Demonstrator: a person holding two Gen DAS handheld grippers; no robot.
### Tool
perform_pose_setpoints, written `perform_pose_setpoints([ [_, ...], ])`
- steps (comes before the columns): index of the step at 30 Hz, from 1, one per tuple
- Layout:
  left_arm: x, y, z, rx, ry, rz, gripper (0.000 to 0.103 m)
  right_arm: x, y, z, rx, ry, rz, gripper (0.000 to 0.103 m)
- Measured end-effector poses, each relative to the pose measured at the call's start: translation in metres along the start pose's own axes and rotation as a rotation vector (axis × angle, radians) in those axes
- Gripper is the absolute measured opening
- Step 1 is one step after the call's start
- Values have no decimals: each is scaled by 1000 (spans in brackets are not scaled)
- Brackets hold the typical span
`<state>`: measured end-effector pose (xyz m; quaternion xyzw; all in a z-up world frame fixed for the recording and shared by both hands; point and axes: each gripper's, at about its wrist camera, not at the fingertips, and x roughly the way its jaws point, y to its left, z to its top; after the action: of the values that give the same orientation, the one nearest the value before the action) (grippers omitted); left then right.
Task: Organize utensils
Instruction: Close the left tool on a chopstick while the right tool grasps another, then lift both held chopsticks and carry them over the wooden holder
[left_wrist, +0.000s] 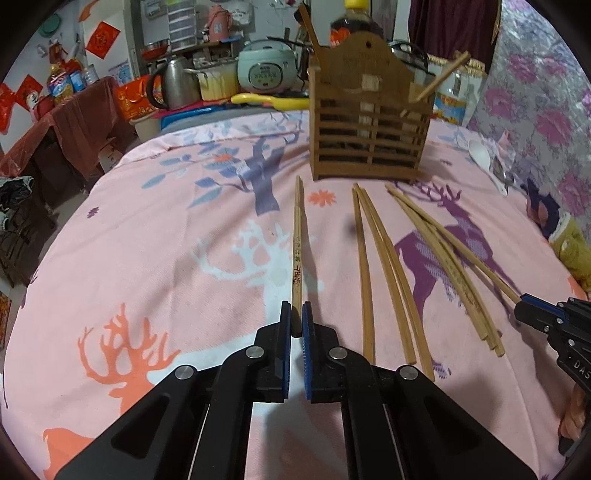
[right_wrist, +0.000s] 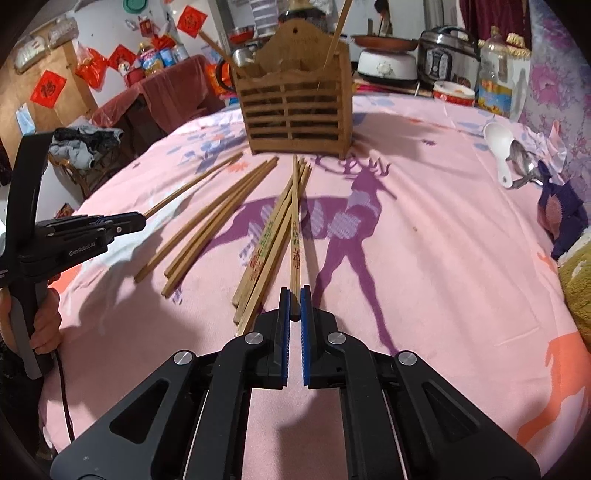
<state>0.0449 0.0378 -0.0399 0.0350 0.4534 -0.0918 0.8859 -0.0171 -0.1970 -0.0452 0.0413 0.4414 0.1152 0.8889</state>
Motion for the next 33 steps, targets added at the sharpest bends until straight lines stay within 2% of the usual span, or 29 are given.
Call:
perform_pose_setpoints([
  [11, -32, 4, 6, -26, -113, -7, 6, -39, -12, 10, 56, -210, 3, 6],
  [15, -48, 7, 18, -46, -132, -52, 6, -57, -14, 21, 86, -288, 22, 6],
  [18, -63, 6, 36, -51, -156, -78, 6, -70, -13, 36, 95, -322, 39, 6],
  [24, -86, -2, 65, -25, -197, -81, 6, -93, -2, 63, 58, -383, 33, 6],
  [33, -104, -20, 108, 26, -226, -105, 6, -106, 9, 98, 15, -409, 23, 6],
])
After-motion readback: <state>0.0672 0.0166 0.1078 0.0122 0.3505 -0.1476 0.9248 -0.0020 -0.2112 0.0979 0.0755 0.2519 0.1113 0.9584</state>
